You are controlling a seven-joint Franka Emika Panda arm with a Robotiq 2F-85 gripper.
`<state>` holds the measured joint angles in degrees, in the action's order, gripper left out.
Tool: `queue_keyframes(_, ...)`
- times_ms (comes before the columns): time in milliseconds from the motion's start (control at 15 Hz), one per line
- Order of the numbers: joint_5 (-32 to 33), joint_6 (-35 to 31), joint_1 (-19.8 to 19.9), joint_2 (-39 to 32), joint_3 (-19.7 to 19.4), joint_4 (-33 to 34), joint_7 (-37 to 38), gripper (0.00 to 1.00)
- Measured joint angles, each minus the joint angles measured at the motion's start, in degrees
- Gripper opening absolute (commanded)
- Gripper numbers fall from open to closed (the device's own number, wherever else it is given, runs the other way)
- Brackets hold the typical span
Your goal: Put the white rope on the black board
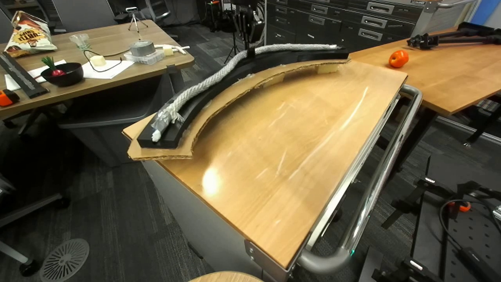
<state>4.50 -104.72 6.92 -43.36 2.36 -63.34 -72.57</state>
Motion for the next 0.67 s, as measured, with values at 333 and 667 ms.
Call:
queue_keyframes(333,-0.81,2.69,0.06,0.01,0.0,0.33,0.71,0.03)
queue_keyframes(667,-0.83,2.62,0.08,0.61,-0.02,0.49,3.76,0.03)
